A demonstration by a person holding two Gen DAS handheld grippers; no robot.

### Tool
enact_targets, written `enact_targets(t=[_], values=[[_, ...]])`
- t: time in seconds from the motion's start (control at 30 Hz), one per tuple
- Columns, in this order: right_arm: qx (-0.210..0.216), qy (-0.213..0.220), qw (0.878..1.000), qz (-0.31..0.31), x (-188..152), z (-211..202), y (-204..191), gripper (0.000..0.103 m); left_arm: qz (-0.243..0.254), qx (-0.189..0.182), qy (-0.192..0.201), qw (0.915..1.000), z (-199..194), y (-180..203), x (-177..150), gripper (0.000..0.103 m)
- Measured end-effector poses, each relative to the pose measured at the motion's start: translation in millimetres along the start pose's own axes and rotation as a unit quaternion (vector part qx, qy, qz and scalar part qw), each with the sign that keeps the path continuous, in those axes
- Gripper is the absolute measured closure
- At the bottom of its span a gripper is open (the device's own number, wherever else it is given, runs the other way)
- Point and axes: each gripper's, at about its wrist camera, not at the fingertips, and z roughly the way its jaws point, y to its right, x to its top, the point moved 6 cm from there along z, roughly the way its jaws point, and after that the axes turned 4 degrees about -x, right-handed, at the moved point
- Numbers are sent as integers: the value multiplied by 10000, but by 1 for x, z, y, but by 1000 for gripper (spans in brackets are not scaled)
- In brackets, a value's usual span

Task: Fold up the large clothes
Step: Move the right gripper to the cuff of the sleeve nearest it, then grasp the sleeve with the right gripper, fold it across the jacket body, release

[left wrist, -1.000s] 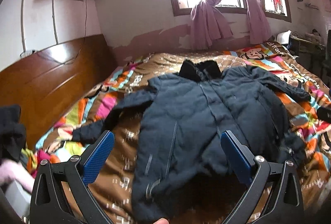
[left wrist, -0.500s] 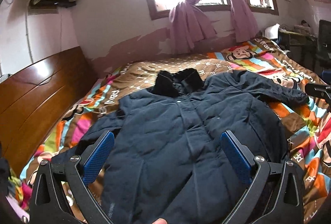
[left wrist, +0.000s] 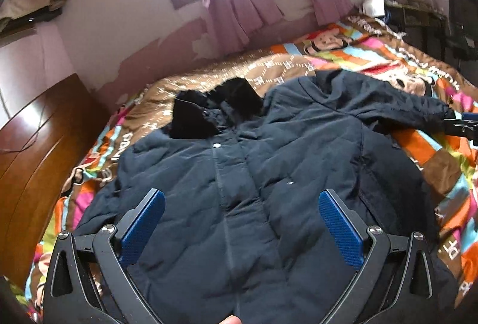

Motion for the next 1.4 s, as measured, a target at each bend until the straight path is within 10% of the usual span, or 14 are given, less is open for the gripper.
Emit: enact_targets(t=[0.23, 0.6, 0.9, 1.07, 1.4], values=[[-385, -620, 9824, 1721, -19, 57, 103, 0, -205, -598, -569, 9964, 74, 14, 28, 2], [-521, -139, 9067, 4184, -20, 112, 224, 2, -499, -1036, -884, 9894, 159, 52, 66, 2], [-470, -60, 8756, 4807, -22, 155, 251, 61, -119, -919, -987, 9908, 192, 73, 62, 2], [-460, 44, 8858, 4617, -14, 152, 252, 91, -125, -923, -1011, 9905, 198, 74, 56, 1], [-763, 849, 9318, 3447, 54, 69, 217, 96, -200, -724, -1076, 9914, 180, 59, 58, 2]])
